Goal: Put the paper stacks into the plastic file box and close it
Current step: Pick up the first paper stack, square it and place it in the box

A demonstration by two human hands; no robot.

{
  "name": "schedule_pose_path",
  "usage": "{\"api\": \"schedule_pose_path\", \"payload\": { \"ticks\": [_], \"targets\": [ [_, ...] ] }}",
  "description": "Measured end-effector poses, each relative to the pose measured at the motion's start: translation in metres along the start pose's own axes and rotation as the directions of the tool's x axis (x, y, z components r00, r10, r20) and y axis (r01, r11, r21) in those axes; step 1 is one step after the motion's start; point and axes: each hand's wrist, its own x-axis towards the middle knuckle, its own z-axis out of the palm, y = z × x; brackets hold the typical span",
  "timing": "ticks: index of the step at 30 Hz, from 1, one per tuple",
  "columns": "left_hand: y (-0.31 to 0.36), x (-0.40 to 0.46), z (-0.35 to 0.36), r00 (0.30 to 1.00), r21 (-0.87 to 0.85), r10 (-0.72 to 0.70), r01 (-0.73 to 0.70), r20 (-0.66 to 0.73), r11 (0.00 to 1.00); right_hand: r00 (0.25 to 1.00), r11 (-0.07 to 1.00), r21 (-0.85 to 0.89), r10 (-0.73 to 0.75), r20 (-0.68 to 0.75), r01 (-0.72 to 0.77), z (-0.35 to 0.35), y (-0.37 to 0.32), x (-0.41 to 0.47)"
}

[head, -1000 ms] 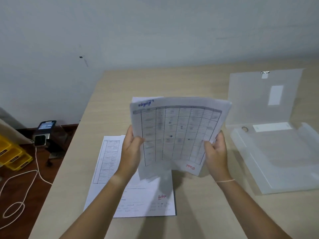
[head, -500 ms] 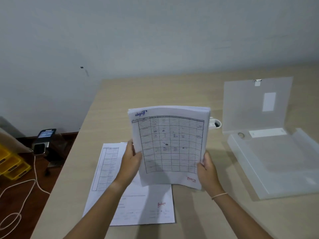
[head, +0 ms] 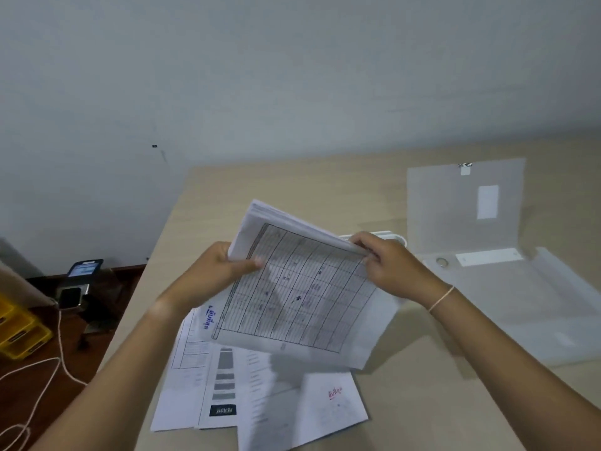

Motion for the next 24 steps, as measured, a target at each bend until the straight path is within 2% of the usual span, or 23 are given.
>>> {"api": "schedule_pose_path", "payload": {
  "ticks": [3,4,5,6,7,8,9,10,12,16,19,22,24],
  "targets": [
    [-0.008,-0.004,-0.002,0.996,-0.123,0.01,-0.021,-0.09,0.992,0.979,0.999,-0.014,0.03,-0.2,-0.033,-0.023,0.017,-0.007],
    [-0.012,-0.005,-0.002,0.993,-0.163,0.002,-0.022,-0.118,0.986,0.952,0.997,0.04,0.077,-0.295,-0.069,-0.029,0.027,-0.011],
    [-0.017,-0.005,-0.001,0.991,-0.215,-0.011,-0.018,-0.133,0.976,0.915,0.979,0.173,0.165,-0.369,-0.107,-0.031,0.037,-0.016],
    [-0.02,-0.005,0.002,0.99,-0.275,-0.026,-0.012,-0.137,0.961,0.886,0.912,0.388,0.284,-0.367,-0.131,-0.03,0.044,-0.021],
    [-0.025,-0.005,0.006,0.99,-0.331,-0.038,-0.009,-0.136,0.944,0.88,0.768,0.626,0.383,-0.281,-0.134,-0.024,0.048,-0.026],
    [-0.029,-0.005,0.012,0.99,-0.374,-0.051,-0.003,-0.134,0.927,0.885,0.59,0.793,0.438,-0.157,-0.152,-0.015,0.052,-0.03],
    [-0.034,-0.003,0.017,0.988,-0.396,-0.064,0.004,-0.138,0.918,0.887,0.439,0.88,0.459,-0.047,-0.18,-0.005,0.055,-0.033],
    [-0.037,-0.002,0.022,0.986,-0.405,-0.076,0.008,-0.151,0.914,0.886,0.372,0.903,0.463,0.02,-0.215,0.002,0.058,-0.035],
    [-0.045,0.003,0.029,0.981,-0.408,-0.067,-0.014,-0.182,0.913,0.879,0.391,0.891,0.477,0.02,-0.232,0.008,0.058,-0.037],
    [-0.054,0.007,0.041,0.961,-0.383,-0.015,-0.096,-0.277,0.919,0.85,0.547,0.826,0.493,-0.186,-0.137,0.013,0.057,-0.036],
    [-0.068,0.005,0.057,0.961,-0.357,-0.027,-0.077,-0.276,0.931,0.808,0.578,0.808,0.529,-0.26,-0.118,0.029,0.056,-0.039],
    [-0.103,-0.003,0.073,0.956,-0.308,-0.134,0.05,-0.259,0.95,0.768,0.579,0.775,0.607,-0.206,-0.251,0.058,0.07,-0.056],
    [-0.129,-0.011,0.087,0.954,-0.297,-0.222,0.157,-0.2,0.942,0.736,0.515,0.784,0.668,-0.113,-0.347,0.084,0.085,-0.076]
  ]
}}
